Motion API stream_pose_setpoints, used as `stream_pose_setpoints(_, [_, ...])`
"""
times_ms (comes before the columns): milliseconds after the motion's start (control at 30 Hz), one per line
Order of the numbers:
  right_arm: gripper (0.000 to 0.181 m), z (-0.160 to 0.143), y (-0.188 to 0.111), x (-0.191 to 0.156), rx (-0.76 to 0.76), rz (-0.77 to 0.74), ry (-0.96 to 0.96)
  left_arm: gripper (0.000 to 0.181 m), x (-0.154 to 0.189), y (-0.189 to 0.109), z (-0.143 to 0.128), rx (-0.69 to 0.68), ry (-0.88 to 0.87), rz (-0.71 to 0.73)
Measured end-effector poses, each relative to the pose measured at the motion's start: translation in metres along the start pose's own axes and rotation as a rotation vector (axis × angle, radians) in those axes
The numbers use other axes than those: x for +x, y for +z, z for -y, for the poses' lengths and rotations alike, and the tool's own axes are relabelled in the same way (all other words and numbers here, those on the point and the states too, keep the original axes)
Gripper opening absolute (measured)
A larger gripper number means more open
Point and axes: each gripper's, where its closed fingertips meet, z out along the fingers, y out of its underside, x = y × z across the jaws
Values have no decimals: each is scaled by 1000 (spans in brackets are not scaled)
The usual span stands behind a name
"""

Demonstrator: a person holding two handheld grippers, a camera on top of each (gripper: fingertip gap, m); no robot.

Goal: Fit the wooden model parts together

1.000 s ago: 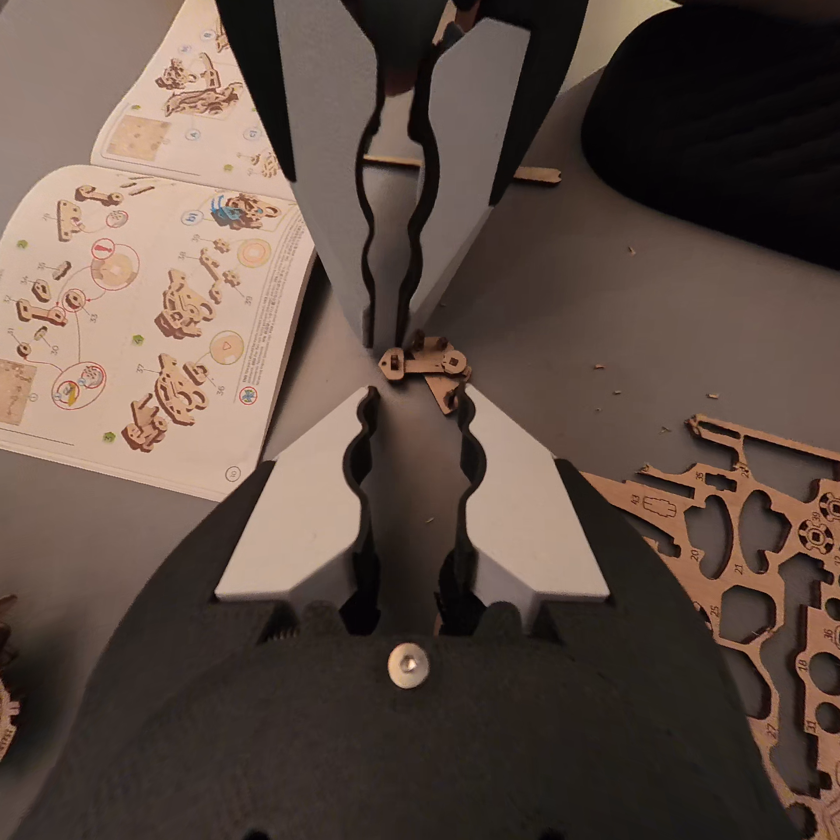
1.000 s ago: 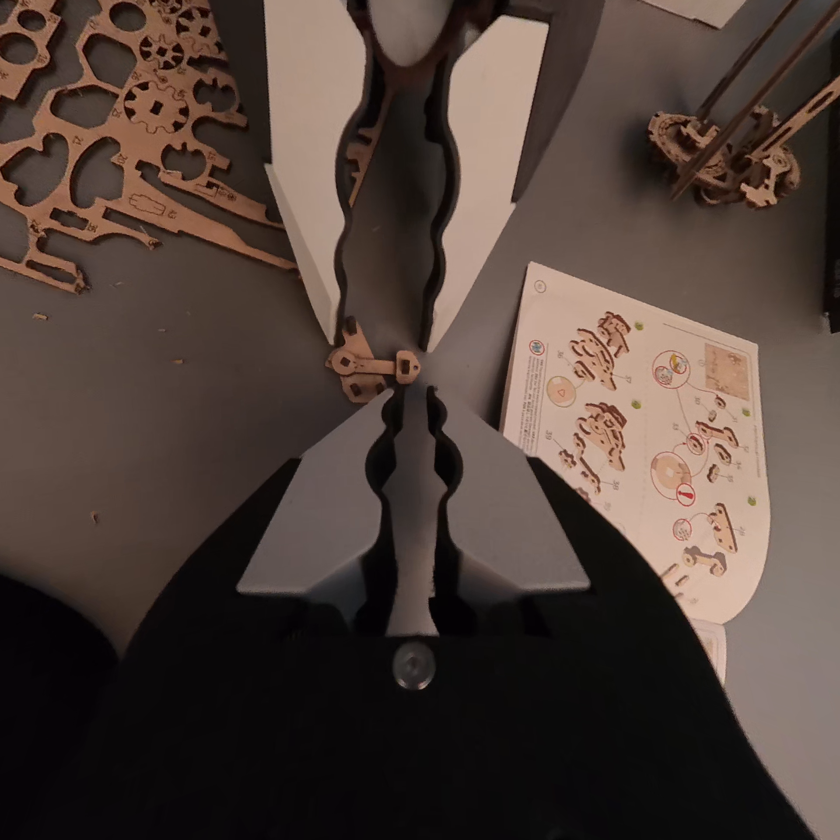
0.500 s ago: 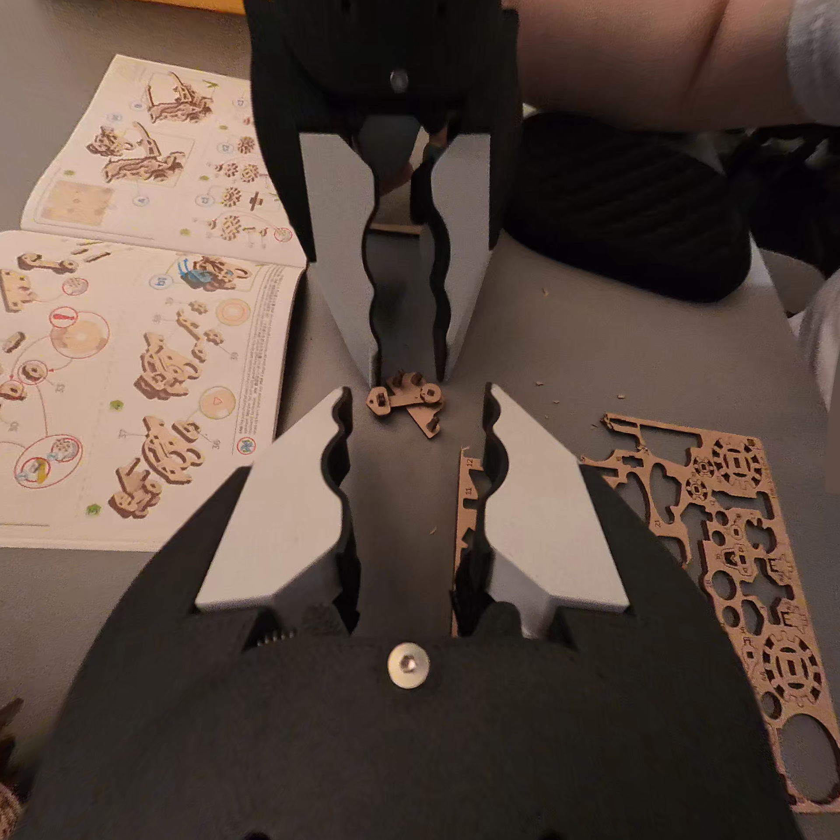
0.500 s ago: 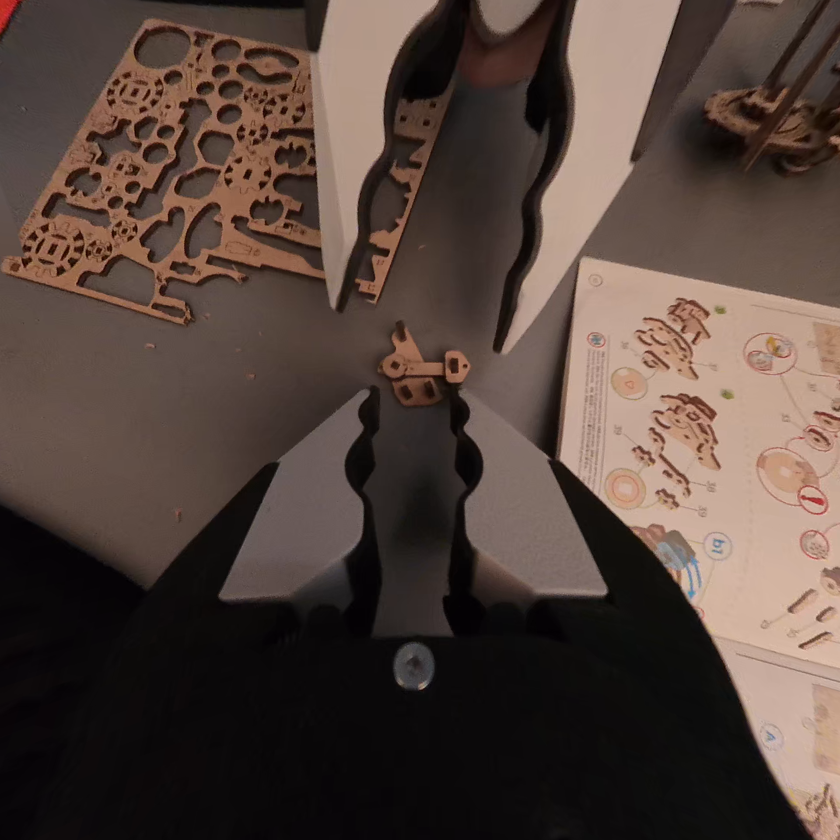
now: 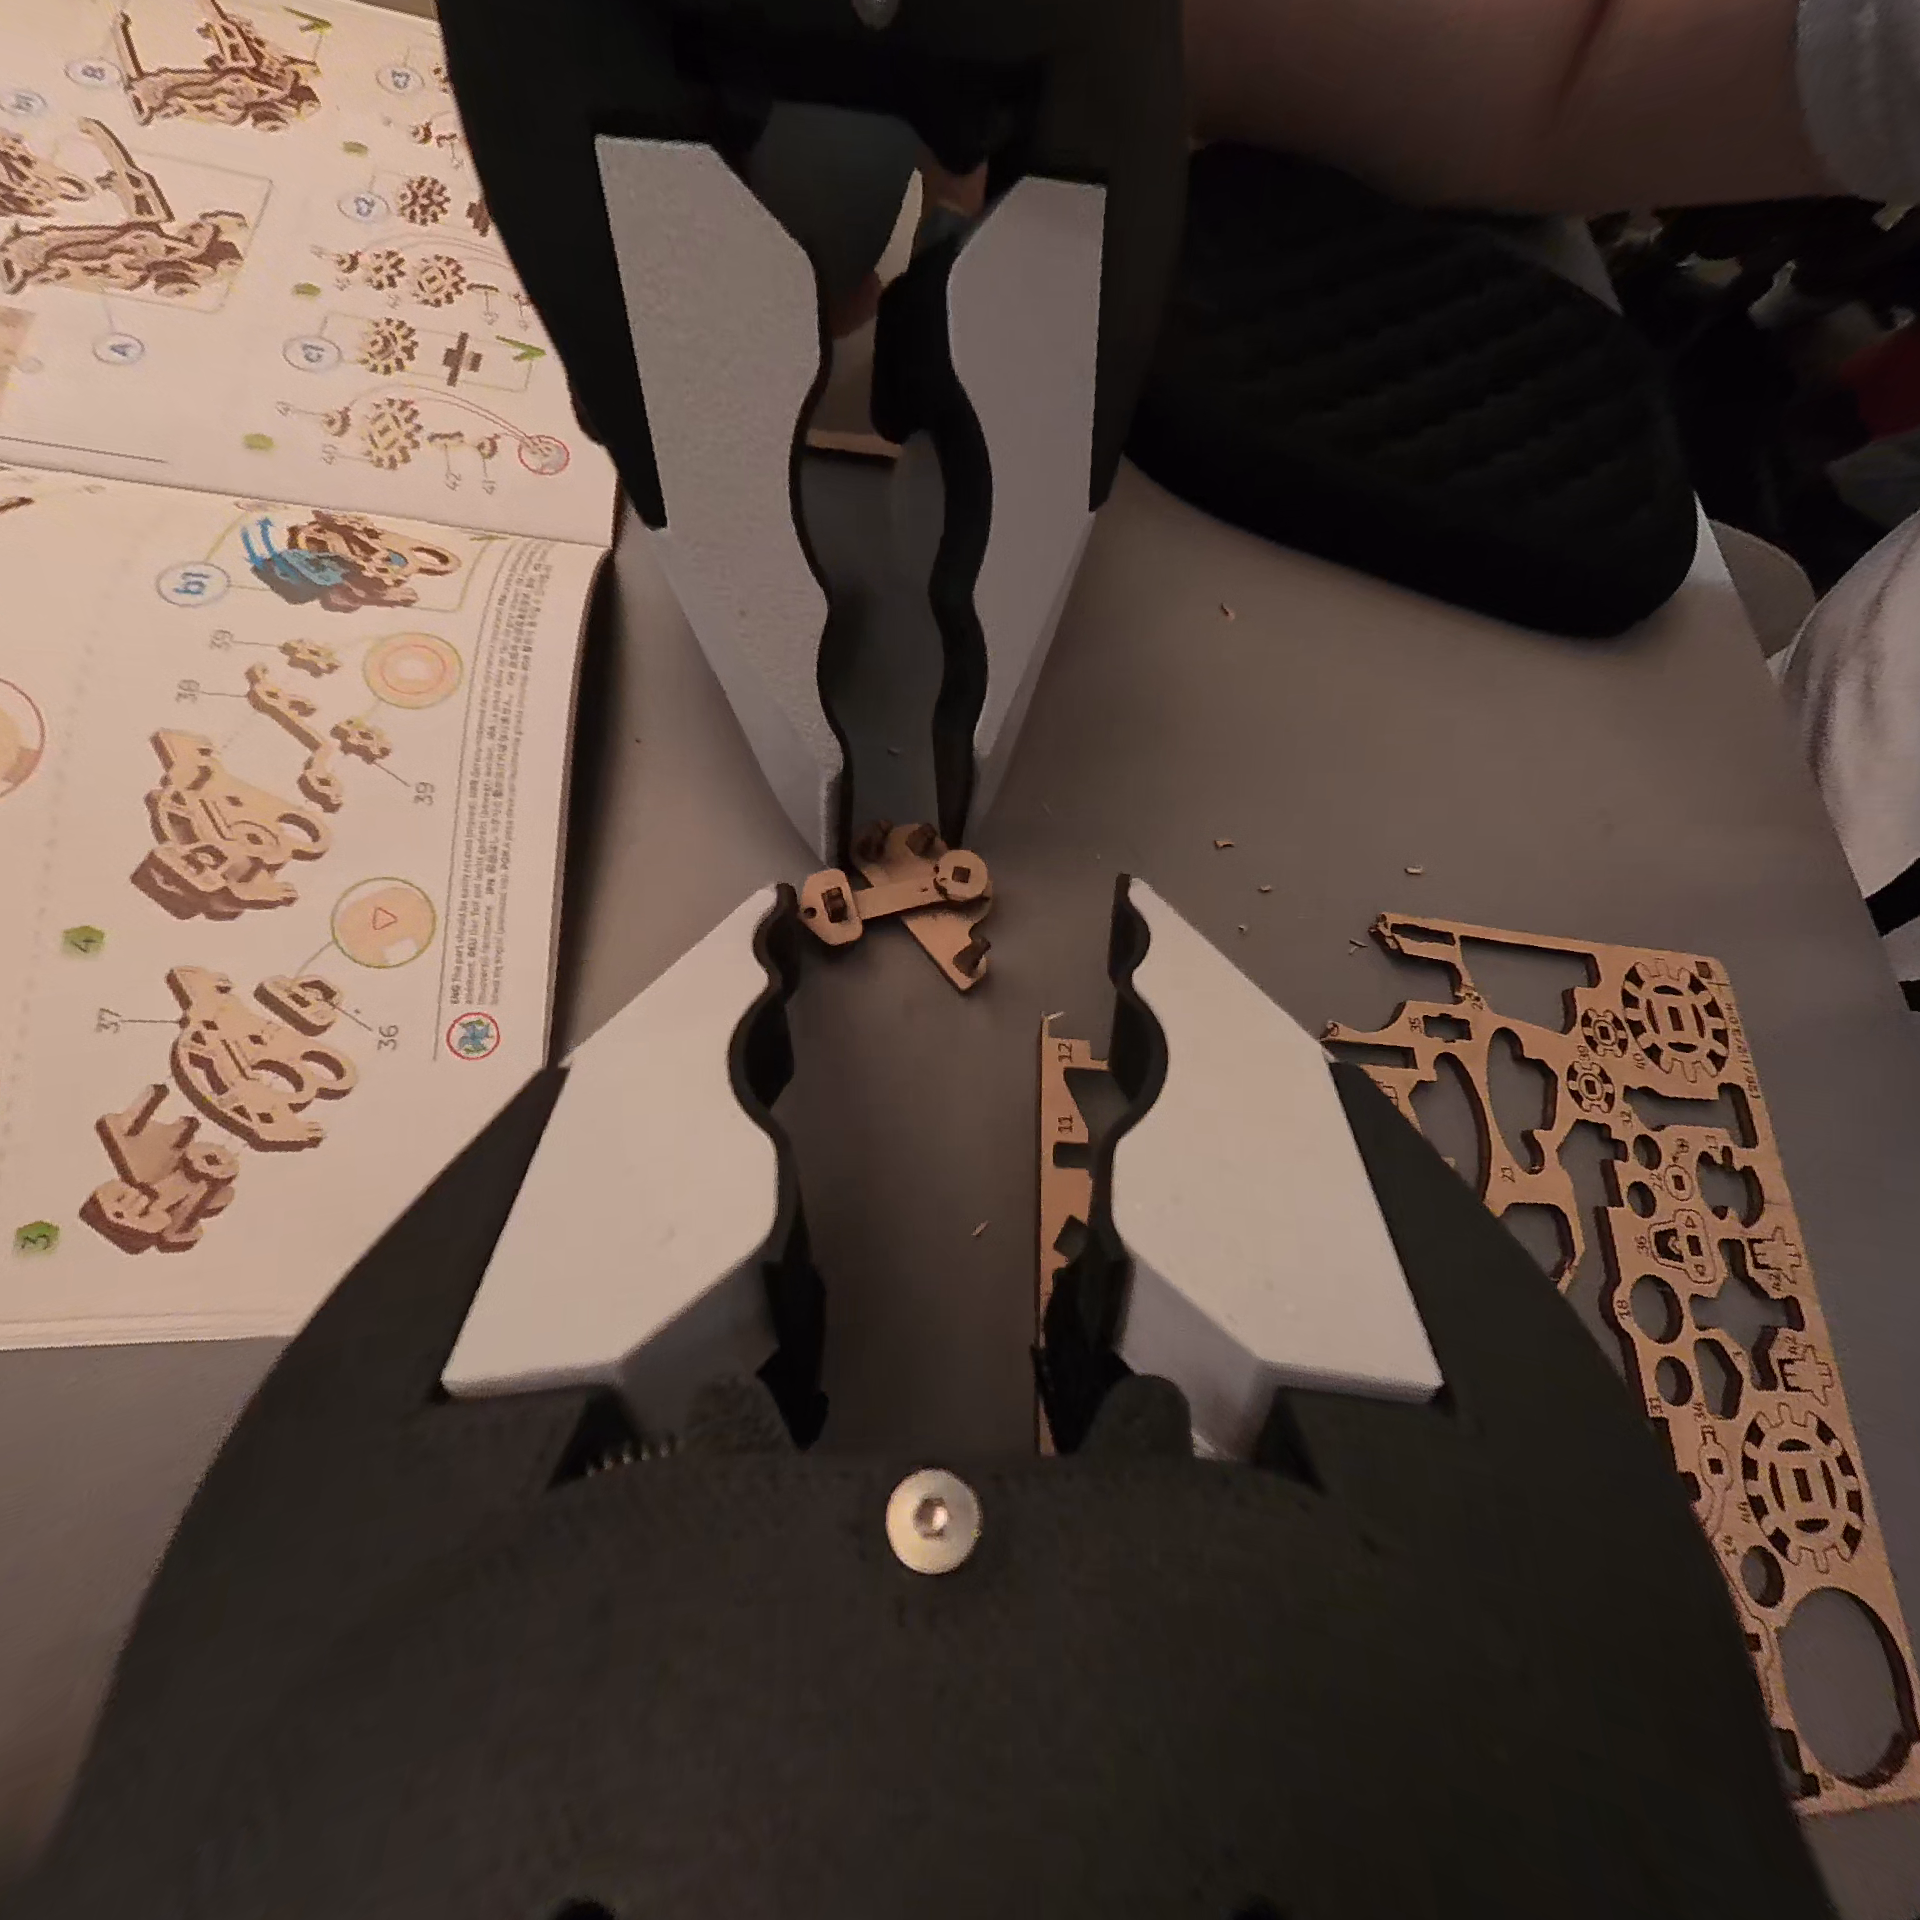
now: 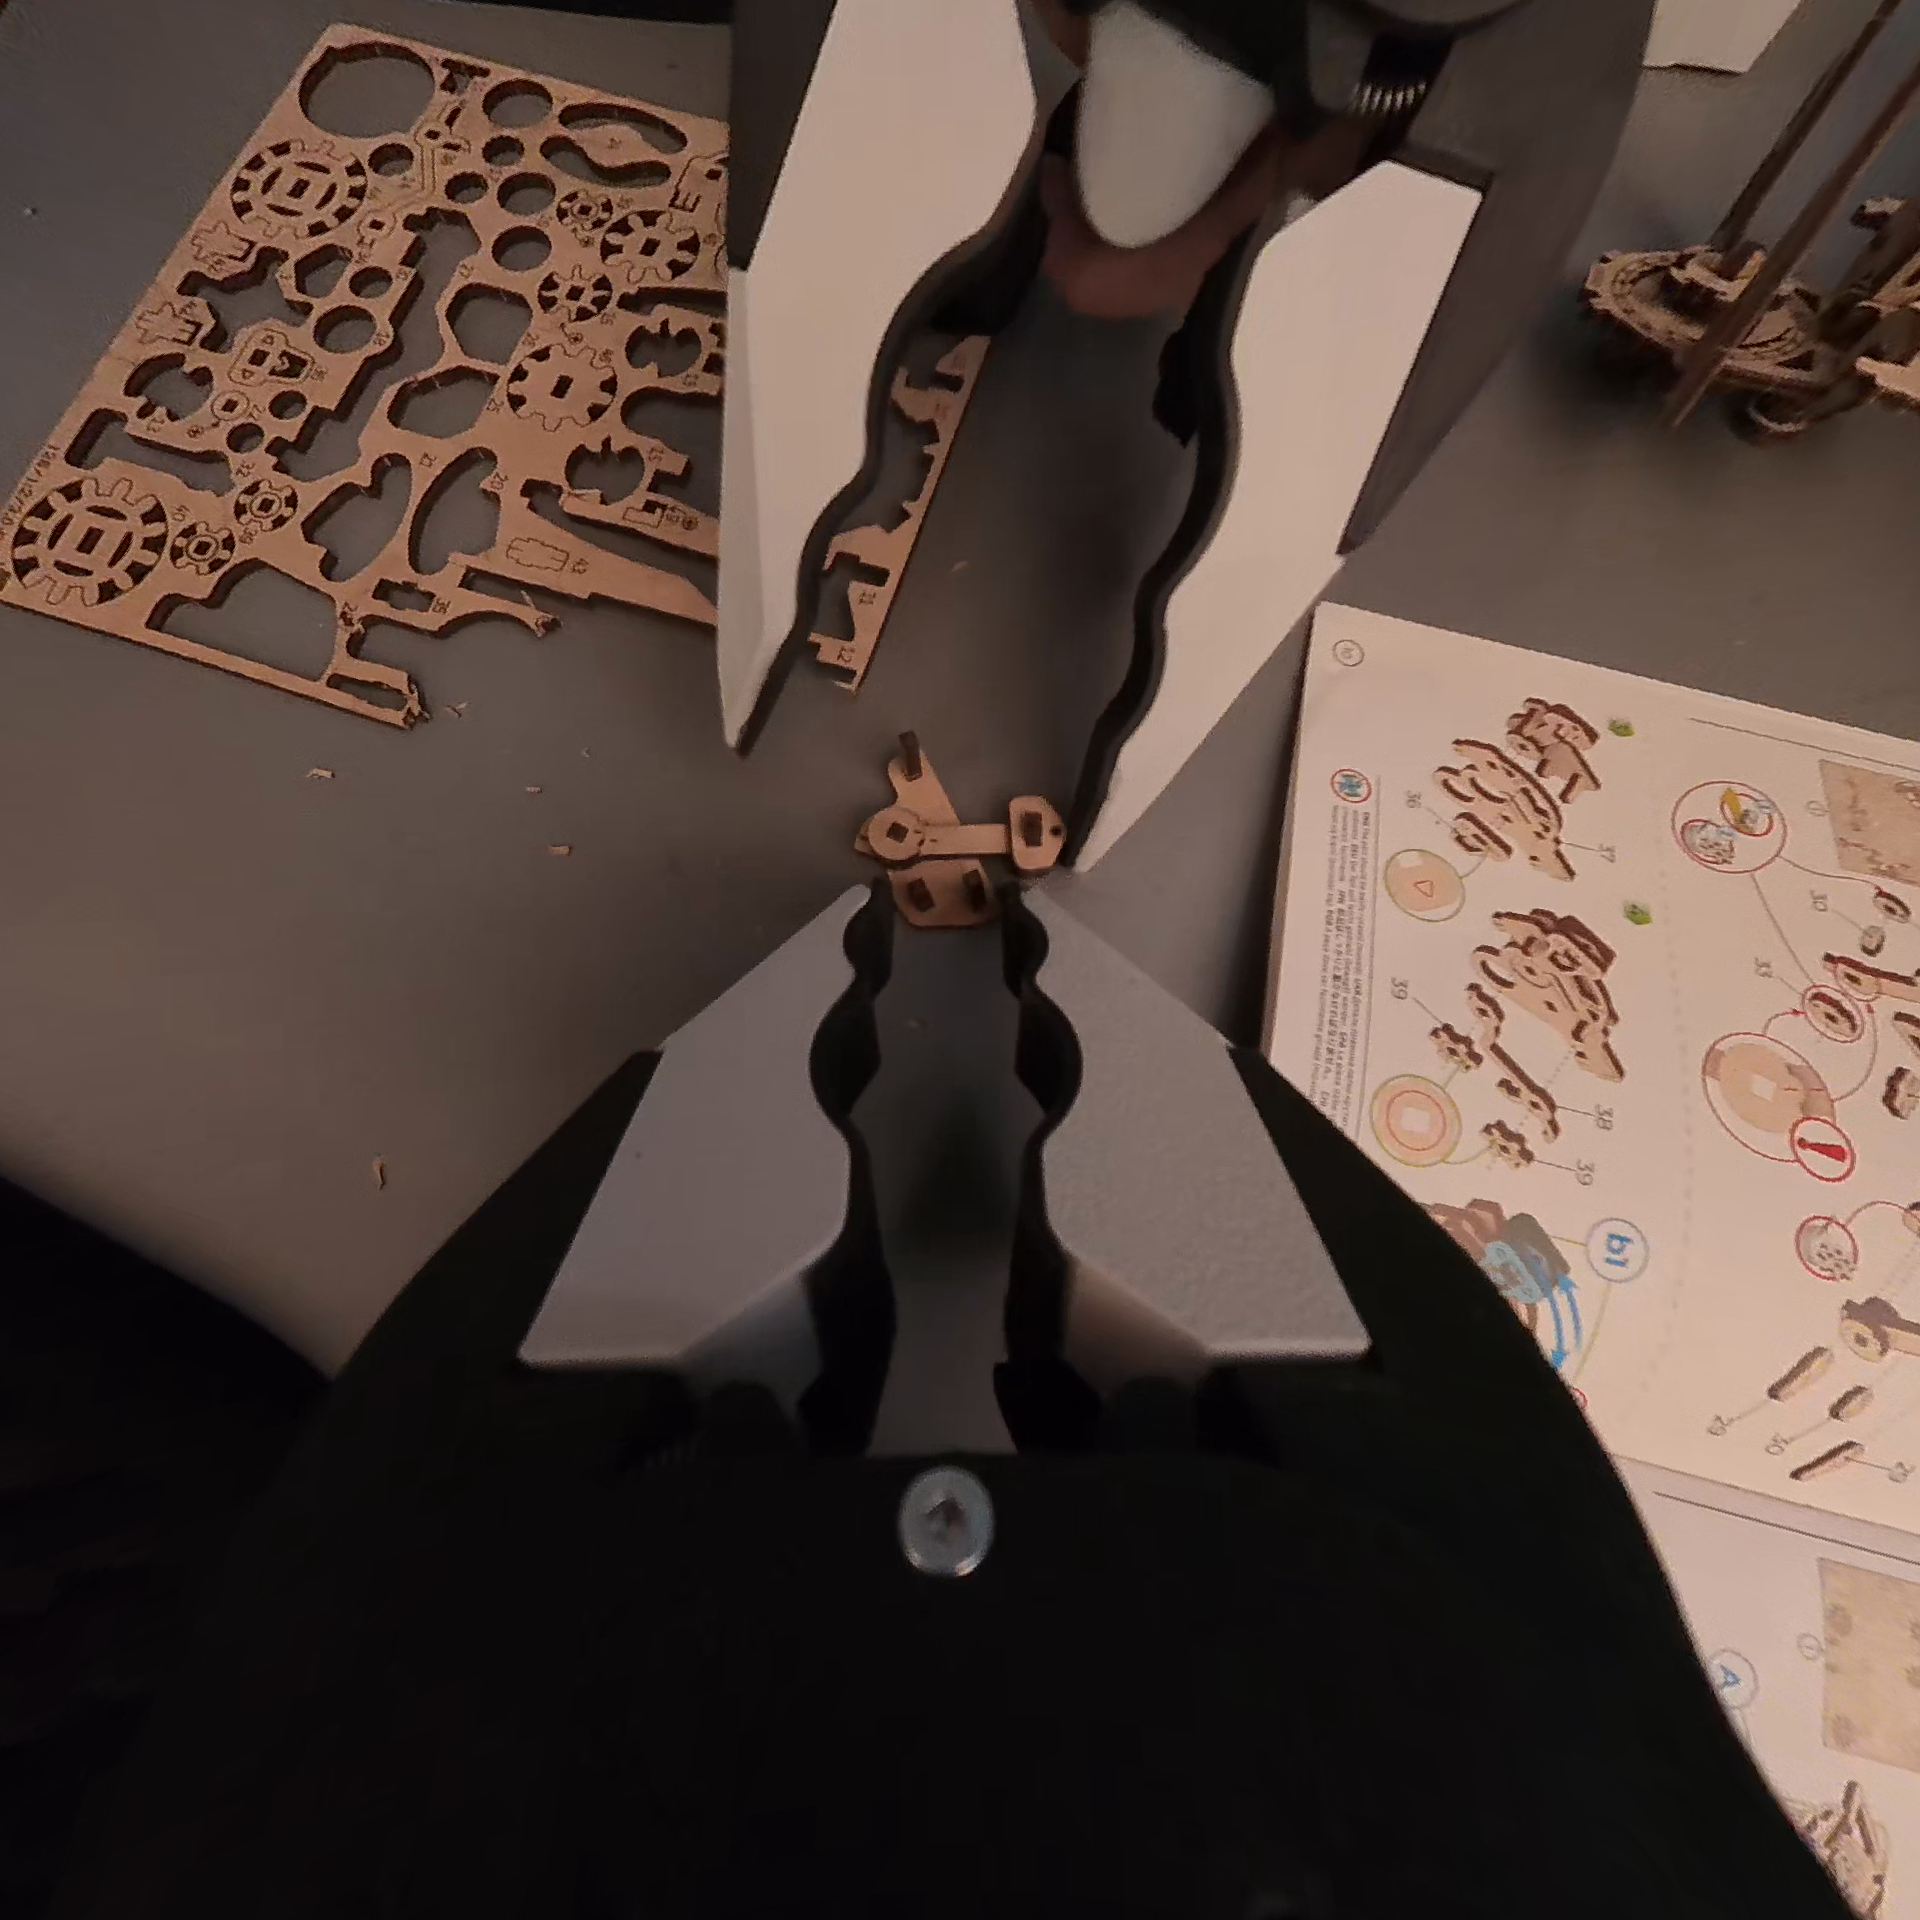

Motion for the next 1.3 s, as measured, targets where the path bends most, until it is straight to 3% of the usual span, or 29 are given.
stream_pose_setpoints(533, [19, 0, 1, 4, -12, -43, 2, 58, -3, -5, -3, 38, -34, 46])
stream_pose_setpoints(633, [29, 2, -3, 6, -8, -65, -8, 58, -3, -9, -1, 59, -42, 63])
stream_pose_setpoints(767, [13, 25, -20, -1, 86, -54, -59, 56, -3, -22, 8, 105, -40, 101])
stream_pose_setpoints(900, [0, 21, -12, -2, -33, -69, -118, 54, -5, -30, 14, 141, -41, 133])
stream_pose_setpoints(1100, [0, 24, -1, -6, -63, -65, -137, 53, -8, -36, 14, 153, -36, 151])
stream_pose_setpoints(1167, [2, 11, 3, -4, -133, -72, -125, 53, -9, -36, 14, 155, -35, 152])
stream_pose_setpoints(1300, [0, 13, 3, -6, -113, -70, -119, 52, -8, -37, 14, 160, -36, 146])
